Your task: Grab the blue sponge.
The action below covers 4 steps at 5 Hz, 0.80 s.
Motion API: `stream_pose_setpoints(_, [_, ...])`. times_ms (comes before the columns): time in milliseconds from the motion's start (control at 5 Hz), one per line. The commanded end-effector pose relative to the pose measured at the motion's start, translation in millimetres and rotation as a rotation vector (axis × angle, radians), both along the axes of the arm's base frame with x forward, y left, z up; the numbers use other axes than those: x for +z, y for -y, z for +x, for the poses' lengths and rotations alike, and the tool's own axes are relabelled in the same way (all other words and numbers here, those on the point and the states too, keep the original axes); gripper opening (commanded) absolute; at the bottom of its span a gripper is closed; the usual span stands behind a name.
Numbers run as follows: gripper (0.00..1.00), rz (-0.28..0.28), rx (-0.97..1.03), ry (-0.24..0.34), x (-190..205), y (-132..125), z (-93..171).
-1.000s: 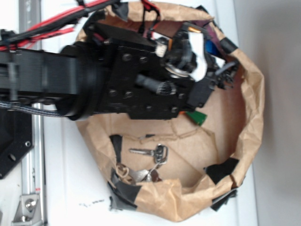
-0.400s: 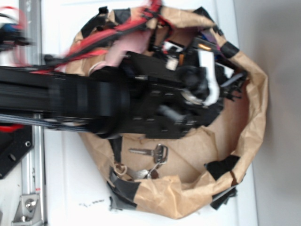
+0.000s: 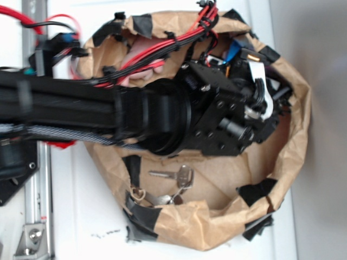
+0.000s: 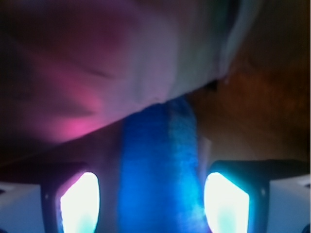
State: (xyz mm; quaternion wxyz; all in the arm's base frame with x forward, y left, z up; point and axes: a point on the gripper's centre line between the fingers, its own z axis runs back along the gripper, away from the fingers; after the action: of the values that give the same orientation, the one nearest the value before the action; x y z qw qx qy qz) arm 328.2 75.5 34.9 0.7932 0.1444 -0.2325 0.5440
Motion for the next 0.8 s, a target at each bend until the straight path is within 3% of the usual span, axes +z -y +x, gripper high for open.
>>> stream_pose_setpoints(0, [1.00, -0.146, 0.022, -0.111, -12.4, -17.0, -25.4])
stream_pose_setpoints(200, [1.00, -0.126, -0.026, -0.097, -5.9, -12.4, -31.4])
stream_pose_setpoints(400, [0.00, -0.114, 0.019, -0.089, -12.8, -14.6, -27.8])
stream_pose_setpoints(600, [0.00, -0.108, 0.019, -0.098, -14.5, -12.7, -27.2])
